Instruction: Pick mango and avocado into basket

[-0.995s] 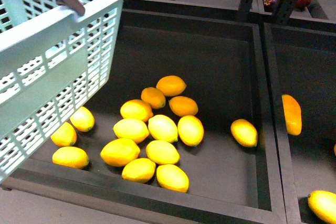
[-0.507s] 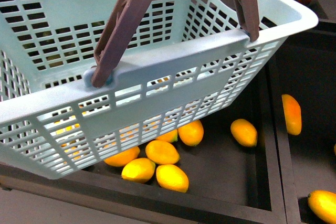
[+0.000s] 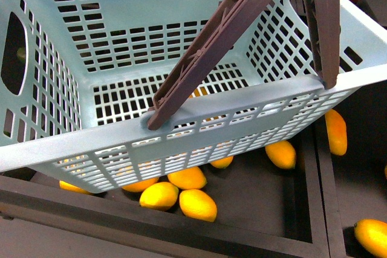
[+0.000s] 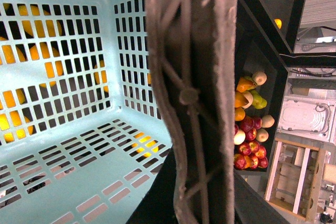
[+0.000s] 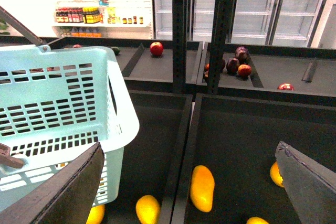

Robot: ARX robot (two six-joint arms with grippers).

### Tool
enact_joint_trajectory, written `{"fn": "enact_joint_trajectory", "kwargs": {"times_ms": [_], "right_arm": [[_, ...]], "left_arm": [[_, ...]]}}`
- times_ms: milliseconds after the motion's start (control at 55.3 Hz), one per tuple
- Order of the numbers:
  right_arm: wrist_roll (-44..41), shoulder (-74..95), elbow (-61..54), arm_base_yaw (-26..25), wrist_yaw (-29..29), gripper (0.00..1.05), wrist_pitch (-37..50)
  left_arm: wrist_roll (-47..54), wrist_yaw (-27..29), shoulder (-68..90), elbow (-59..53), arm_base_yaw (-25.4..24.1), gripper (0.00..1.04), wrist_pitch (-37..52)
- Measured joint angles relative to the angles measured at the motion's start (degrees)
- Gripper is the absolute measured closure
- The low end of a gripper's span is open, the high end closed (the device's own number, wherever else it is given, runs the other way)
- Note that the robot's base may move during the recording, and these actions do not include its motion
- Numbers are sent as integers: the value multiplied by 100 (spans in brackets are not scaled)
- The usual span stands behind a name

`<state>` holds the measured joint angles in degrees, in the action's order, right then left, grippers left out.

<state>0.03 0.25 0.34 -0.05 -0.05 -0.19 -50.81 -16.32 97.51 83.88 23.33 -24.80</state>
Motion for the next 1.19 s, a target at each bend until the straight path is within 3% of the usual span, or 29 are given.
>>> {"fn": "enact_joint_trajectory", "kwargs": {"times_ms": [199,290,344,434,507,597,688,887,1194], "right_arm": [[17,9,4,0,11,8,-11],[468,752,544,-181,-20,8,-1241],[682,1534,824,-588,-332,8,-1593],[678,3082,1014,-1609,-1016,8,-518],[457,4548,1353,-2177,-1152,8,793],[-133,6400,1864,-2481,-1180,8,2127],[-887,8129,2452,-2649,-1237,8,2861],[-2288,10834,3668,-2986,-992,8,3042],[-3121,13449,5093,-2957,-780,8,2603]], "left_arm": [[22,28,0,15,-2,97,7],[26,52,2,15,-7,97,7],[26,59,2,20,-4,97,7],[24,13,4,28,4,97,7],[24,7,7,35,4,97,7],[39,24,7,39,4,97,7],[44,26,9,39,2,97,7],[61,13,9,39,2,97,7],[66,15,9,39,2,97,7]]}}
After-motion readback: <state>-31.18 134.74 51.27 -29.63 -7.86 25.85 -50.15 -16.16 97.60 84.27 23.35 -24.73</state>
